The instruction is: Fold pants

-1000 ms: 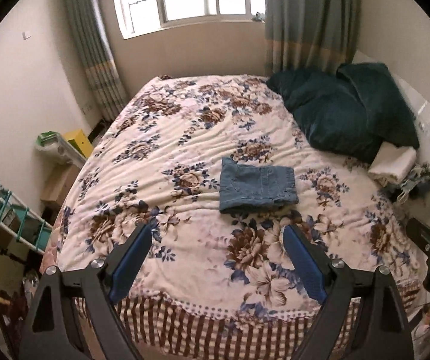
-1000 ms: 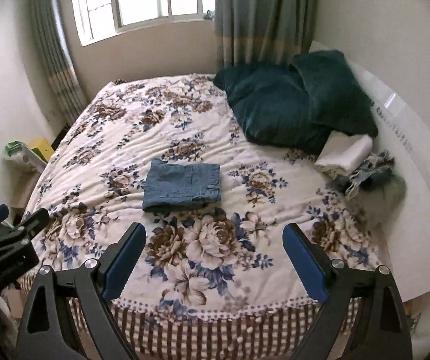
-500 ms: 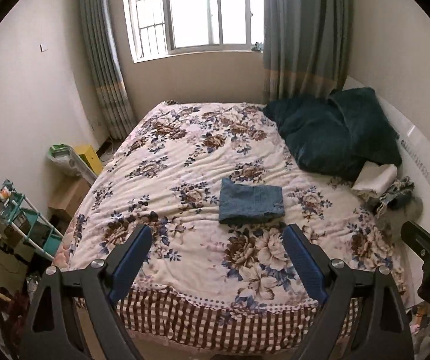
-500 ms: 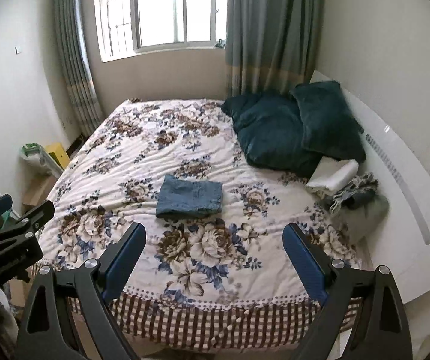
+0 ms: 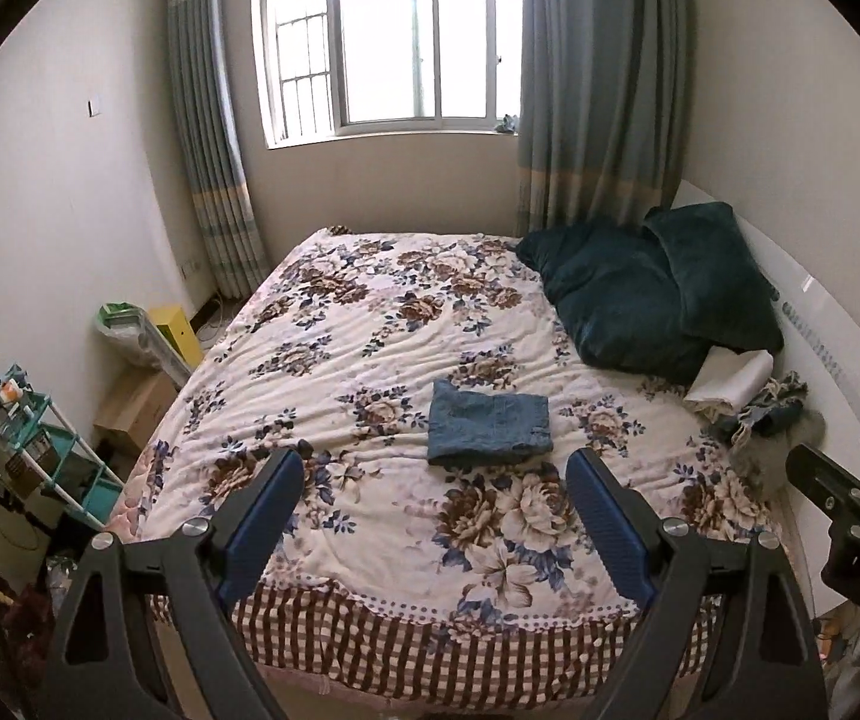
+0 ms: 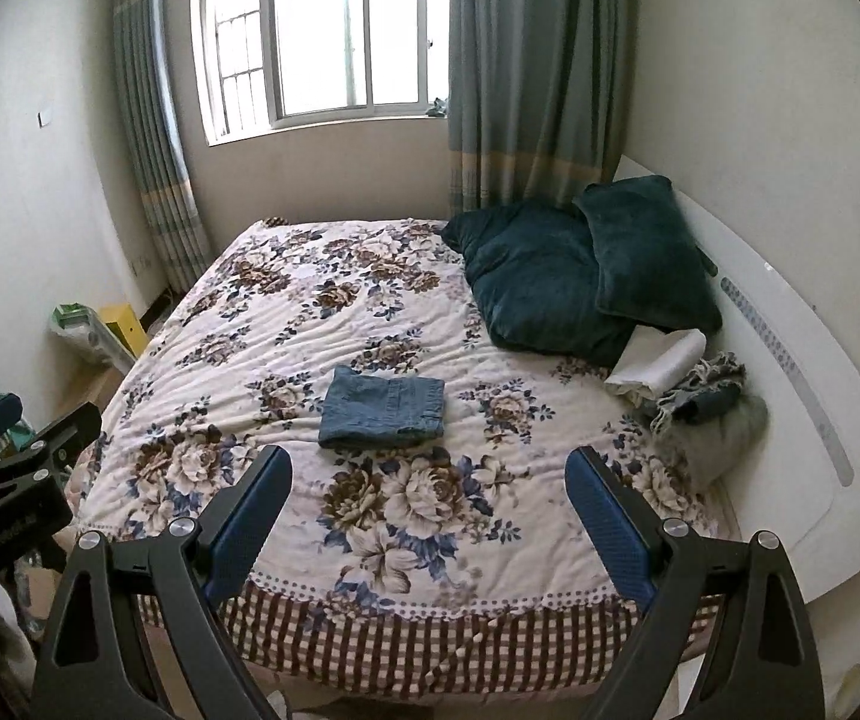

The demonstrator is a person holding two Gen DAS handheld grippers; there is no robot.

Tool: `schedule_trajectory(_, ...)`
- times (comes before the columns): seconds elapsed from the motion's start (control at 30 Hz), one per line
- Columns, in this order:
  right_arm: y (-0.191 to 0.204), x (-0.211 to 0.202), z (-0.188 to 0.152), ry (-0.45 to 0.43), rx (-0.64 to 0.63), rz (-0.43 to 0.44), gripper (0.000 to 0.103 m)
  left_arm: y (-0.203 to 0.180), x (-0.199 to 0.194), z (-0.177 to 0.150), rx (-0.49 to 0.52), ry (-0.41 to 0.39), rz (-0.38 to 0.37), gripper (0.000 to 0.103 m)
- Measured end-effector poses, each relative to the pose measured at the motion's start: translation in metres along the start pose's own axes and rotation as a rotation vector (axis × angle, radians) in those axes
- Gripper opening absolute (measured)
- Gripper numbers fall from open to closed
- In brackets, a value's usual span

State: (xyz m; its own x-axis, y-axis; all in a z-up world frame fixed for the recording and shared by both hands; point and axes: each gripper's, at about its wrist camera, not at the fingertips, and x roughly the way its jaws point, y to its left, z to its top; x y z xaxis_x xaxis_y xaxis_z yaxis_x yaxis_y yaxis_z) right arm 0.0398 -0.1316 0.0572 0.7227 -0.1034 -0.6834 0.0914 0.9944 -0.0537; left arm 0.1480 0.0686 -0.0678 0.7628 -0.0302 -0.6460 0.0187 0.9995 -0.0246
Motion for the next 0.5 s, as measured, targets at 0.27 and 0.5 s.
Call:
schedule_trajectory(0.27,-0.002,0.039,0.011,0.017,0.019,0.005,0.099,-0.004,0.028,0.009,0.000,0.002,0.003,0.103)
schedule_trajectory(0.5,0.005,0.095,0.030,0.029,0.019,-0.036,0.099,-0.005,0.070,0.020,0.006,0.026,0.042,0.103)
